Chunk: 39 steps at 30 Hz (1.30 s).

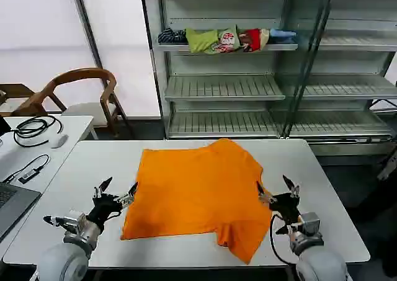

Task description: Fold and organize the clothes.

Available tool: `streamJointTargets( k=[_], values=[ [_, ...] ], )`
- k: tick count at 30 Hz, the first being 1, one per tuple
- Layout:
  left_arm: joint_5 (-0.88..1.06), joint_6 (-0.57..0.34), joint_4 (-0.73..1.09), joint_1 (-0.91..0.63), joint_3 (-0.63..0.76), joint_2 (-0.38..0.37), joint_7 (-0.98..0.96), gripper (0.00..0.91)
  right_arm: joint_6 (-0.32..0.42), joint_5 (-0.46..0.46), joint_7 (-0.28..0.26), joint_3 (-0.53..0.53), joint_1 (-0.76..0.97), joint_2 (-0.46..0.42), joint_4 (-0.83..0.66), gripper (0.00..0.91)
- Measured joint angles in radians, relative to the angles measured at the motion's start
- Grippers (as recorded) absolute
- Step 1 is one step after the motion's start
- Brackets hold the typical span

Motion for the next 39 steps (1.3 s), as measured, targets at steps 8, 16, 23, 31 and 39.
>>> streamJointTargets(
  k=[8, 16, 23, 31, 39],
  values=[
    [-0.079, 0.101, -0.081, 0.090, -0.020, 0.014, -0.072, 0.907, -0.023, -0.007, 0.008, -0.018, -0.105, -0.010, 0.051, 0.907],
    [-0.120, 0.183, -0.144, 0.173, -0.032, 0.014, -0.126, 0.907, -0.040, -0.025, 0.024, -0.017, -0.184, -0.018, 0.081, 0.907],
    [-0.130, 0.218, -0.155, 0.218, -0.031, 0.009, -0.151, 0.907, -0.049, -0.027, 0.036, -0.033, -0.221, -0.015, 0.080, 0.907],
    [-0.130, 0.238, -0.142, 0.230, -0.031, 0.006, -0.157, 0.907, -0.052, -0.032, 0.045, -0.049, -0.246, -0.004, 0.082, 0.907],
    [-0.115, 0.244, -0.112, 0.223, -0.027, 0.008, -0.154, 0.907, -0.058, -0.035, 0.053, -0.061, -0.263, 0.002, 0.093, 0.907]
  ],
)
